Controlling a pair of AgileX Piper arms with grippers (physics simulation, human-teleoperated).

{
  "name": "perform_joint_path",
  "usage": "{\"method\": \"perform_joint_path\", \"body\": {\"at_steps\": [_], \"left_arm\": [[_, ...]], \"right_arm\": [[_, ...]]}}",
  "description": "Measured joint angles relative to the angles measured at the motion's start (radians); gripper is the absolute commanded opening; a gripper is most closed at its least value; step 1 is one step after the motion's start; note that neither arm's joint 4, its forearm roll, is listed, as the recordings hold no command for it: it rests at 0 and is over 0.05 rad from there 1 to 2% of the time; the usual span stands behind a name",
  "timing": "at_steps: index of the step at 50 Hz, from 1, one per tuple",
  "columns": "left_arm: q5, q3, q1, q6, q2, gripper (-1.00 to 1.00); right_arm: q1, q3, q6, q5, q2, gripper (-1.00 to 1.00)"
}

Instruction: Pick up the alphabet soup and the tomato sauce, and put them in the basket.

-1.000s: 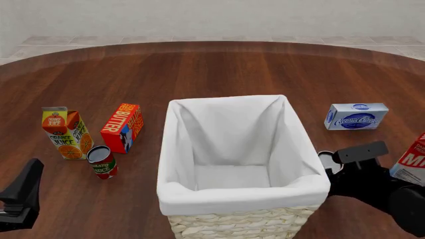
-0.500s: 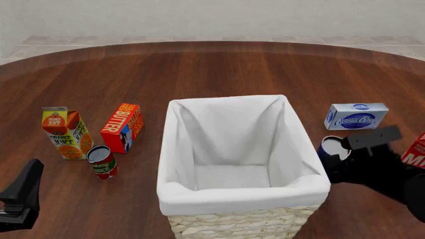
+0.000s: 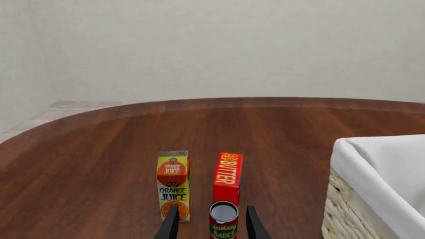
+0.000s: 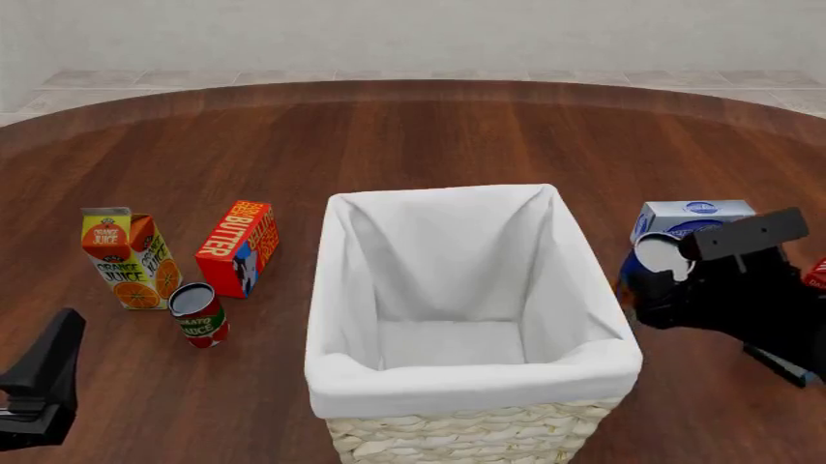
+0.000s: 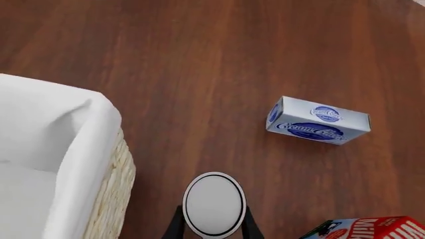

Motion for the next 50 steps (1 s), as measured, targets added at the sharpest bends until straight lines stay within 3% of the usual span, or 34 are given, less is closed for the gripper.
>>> {"method": "perform_joint_path", "body": {"at_steps": [50], "left_arm": [[0.002,-0.001,-0.001,0.003,0.0,1.0]], "right_arm": [[0.041,-0.26,-0.057,0.24,-0.133,-1.0]]}}
